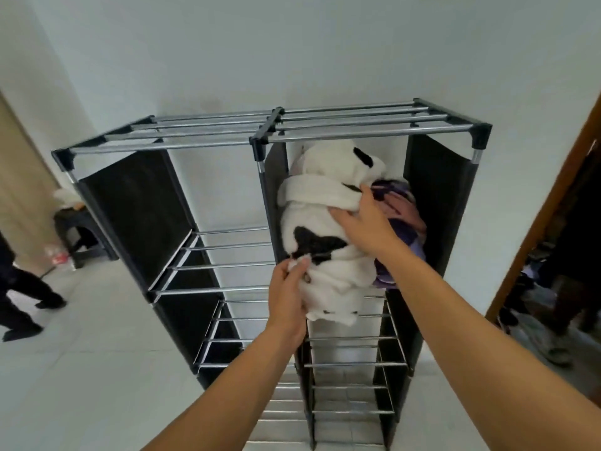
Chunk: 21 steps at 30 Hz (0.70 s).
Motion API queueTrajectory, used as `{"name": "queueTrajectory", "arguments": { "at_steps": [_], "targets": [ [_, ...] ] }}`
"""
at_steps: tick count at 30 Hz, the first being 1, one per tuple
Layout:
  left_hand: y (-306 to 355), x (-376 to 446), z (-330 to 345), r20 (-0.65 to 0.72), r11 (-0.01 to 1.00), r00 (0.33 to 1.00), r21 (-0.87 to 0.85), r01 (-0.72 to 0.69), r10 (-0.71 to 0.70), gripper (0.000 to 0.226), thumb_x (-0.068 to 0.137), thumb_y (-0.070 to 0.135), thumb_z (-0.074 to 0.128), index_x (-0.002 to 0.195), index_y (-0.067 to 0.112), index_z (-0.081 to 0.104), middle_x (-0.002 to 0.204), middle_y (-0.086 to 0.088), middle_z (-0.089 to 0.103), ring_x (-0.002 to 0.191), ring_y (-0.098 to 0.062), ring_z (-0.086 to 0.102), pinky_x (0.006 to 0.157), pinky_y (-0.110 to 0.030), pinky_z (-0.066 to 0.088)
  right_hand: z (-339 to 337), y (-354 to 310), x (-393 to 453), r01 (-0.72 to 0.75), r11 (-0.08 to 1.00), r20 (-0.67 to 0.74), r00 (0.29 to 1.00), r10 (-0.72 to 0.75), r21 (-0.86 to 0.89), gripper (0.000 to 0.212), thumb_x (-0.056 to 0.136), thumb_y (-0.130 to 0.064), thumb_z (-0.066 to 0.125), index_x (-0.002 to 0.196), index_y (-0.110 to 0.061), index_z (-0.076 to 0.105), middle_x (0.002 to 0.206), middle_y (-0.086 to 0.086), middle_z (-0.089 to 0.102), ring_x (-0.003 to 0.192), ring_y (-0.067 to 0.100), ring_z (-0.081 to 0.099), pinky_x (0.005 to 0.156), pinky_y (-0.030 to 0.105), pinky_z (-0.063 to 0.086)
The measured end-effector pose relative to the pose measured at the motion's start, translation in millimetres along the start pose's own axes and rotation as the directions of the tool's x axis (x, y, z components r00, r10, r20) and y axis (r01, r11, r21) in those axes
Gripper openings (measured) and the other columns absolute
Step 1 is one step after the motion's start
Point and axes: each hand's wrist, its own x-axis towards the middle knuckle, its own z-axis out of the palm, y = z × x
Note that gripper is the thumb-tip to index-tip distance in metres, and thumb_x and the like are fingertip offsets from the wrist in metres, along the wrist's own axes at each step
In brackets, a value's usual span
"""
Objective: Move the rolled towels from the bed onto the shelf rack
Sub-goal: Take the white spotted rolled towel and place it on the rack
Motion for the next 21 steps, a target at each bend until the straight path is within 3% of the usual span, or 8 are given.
{"name": "queueTrajectory", "arguments": {
  "at_steps": [2, 4, 6, 14, 21],
  "targets": [
    [4, 14, 4, 0.023, 0.995, 0.999, 0.088, -0.049, 0.047, 0.019, 0.085, 0.016, 0.066, 0.102, 0.019, 0.059, 0.098, -0.001, 0.066, 0.088, -0.016, 0.062, 0.072, -0.033, 0.050, 3, -2, 20, -0.065, 0.998, -0.004, 0.998, 0.065, 0.022, 0.104, 0.067, -0.061, 0.062, 0.149, -0.014, 0.020, 0.151, 0.009, 0.038, 0.140, 0.027, 0.034, 0.115, 0.043, 0.030],
    [5, 27, 6, 0.046, 0.988, 0.997, 0.142, -0.068, 0.062, 0.035, 0.079, 0.020, 0.069, 0.112, 0.020, 0.059, 0.113, -0.007, 0.066, 0.101, -0.023, 0.062, 0.088, -0.041, 0.053, 9, 4, 37, -0.099, 0.995, 0.013, 0.995, 0.099, -0.014, 0.103, 0.063, -0.062, 0.060, 0.147, -0.014, 0.025, 0.149, 0.009, 0.039, 0.138, 0.026, 0.035, 0.114, 0.044, 0.032],
    [6, 37, 10, 0.059, 0.980, 0.996, 0.183, -0.084, 0.074, 0.042, 0.082, 0.020, 0.067, 0.122, 0.019, 0.056, 0.122, -0.009, 0.064, 0.112, -0.025, 0.060, 0.101, -0.045, 0.049, 15, 8, 49, -0.113, 0.991, 0.042, 0.992, 0.115, -0.066, 0.093, 0.071, -0.055, 0.060, 0.146, -0.014, 0.025, 0.151, 0.009, 0.036, 0.139, 0.027, 0.033, 0.114, 0.046, 0.031],
    [3, 64, 10, 0.127, 0.937, 0.991, 0.341, -0.078, 0.036, 0.051, 0.093, 0.032, 0.053, 0.141, 0.026, 0.039, 0.136, 0.000, 0.055, 0.122, -0.020, 0.054, 0.106, -0.045, 0.045, 27, 18, 61, -0.178, 0.954, 0.038, 0.981, 0.192, -0.240, 0.073, 0.092, -0.036, 0.052, 0.151, -0.018, 0.013, 0.159, 0.008, 0.020, 0.146, 0.026, 0.020, 0.116, 0.037, 0.022],
    [0, 63, 4, 0.152, 0.917, 0.988, 0.393, -0.071, 0.011, 0.063, 0.087, 0.040, 0.053, 0.145, 0.031, 0.031, 0.141, 0.001, 0.050, 0.126, -0.020, 0.050, 0.108, -0.045, 0.042, 39, 14, 58, -0.162, 0.948, 0.020, 0.985, 0.174, -0.274, 0.061, 0.095, -0.031, 0.049, 0.149, -0.020, 0.023, 0.156, 0.007, 0.029, 0.143, 0.025, 0.027, 0.114, 0.034, 0.024]
  ]
}}
